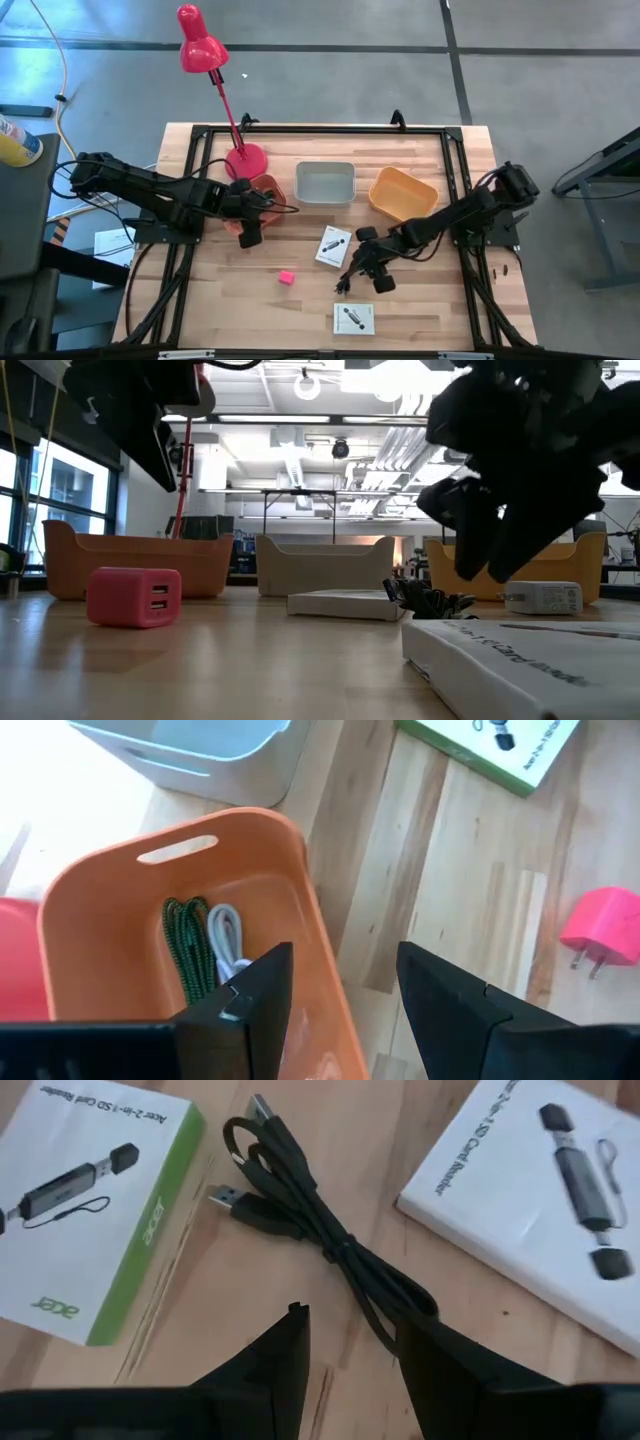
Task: Pick and place items into bin
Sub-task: Put the black charger cable into the dark brown bin
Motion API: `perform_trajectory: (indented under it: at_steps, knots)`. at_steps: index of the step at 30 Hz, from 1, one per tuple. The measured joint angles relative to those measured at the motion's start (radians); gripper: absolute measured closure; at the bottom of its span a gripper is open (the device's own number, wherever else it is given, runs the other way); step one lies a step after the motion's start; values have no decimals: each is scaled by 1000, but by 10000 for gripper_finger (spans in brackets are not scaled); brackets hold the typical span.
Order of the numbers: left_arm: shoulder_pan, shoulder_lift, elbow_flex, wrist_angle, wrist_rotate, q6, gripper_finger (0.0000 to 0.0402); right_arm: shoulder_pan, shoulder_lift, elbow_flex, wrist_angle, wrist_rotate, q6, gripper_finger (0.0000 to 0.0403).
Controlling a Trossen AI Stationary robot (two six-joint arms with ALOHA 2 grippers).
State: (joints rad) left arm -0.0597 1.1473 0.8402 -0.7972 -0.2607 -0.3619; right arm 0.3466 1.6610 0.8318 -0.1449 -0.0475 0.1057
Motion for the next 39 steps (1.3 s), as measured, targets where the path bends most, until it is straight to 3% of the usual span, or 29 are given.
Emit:
perform_trajectory:
  at_steps: [12, 22, 29, 39]
  knots:
    - [-79, 0, 0, 11, -16, -22, 236, 0, 37, 0, 76, 41, 31, 263]
    - [-154, 0, 0, 10, -32, -79, 236, 2, 108, 22, 72, 9, 8, 263]
    - [-219, 0, 0, 7, -62, -141, 236, -16, 196, 138, 66, 68, -5, 263]
    - [-272, 0, 0, 2, -76, -186, 236, -129, 357, 395, -11, 78, 32, 263]
